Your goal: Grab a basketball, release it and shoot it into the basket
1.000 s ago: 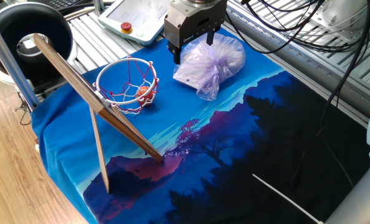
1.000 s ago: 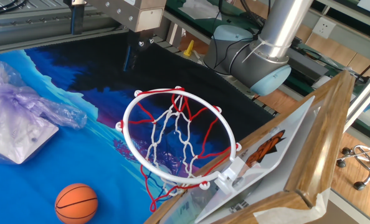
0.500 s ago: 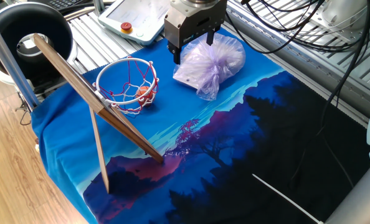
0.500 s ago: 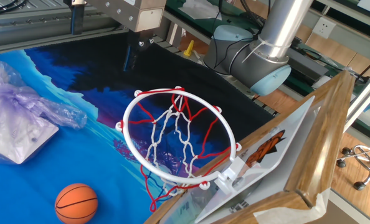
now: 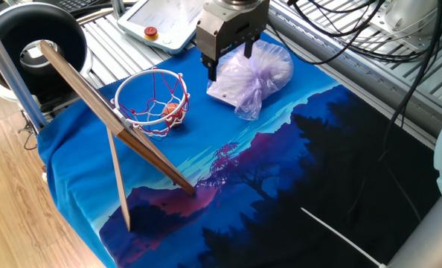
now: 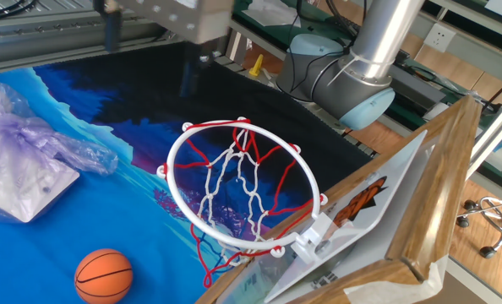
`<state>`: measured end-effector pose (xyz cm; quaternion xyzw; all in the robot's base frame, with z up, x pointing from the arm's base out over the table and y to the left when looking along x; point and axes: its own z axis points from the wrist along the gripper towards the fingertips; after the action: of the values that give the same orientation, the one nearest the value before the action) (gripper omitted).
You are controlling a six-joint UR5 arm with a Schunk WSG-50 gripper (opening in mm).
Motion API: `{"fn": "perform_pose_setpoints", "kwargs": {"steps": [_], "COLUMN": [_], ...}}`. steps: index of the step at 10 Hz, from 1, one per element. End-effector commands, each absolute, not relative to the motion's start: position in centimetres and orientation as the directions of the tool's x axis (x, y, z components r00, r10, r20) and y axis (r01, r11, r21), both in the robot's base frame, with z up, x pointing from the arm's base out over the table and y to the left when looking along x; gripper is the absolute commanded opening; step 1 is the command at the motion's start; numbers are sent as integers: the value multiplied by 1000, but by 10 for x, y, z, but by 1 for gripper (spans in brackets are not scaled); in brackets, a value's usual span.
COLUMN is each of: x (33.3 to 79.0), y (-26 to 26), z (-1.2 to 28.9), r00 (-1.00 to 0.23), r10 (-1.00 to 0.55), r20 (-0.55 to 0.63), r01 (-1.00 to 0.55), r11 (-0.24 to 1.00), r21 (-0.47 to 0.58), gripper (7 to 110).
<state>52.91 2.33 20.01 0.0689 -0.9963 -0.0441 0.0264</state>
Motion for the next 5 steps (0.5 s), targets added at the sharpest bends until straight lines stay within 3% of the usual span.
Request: {"fn": "perform_pose_setpoints", "kwargs": {"steps": [1, 5], "x": [523, 520], "y": [36, 24], "z": [202, 193], "r00": [-978, -972], "r10": [-200, -230], "r20": [55, 57], "r01": [-190, -223], "r11": [971, 969], "r21": [144, 103], "gripper": [7, 7]}}
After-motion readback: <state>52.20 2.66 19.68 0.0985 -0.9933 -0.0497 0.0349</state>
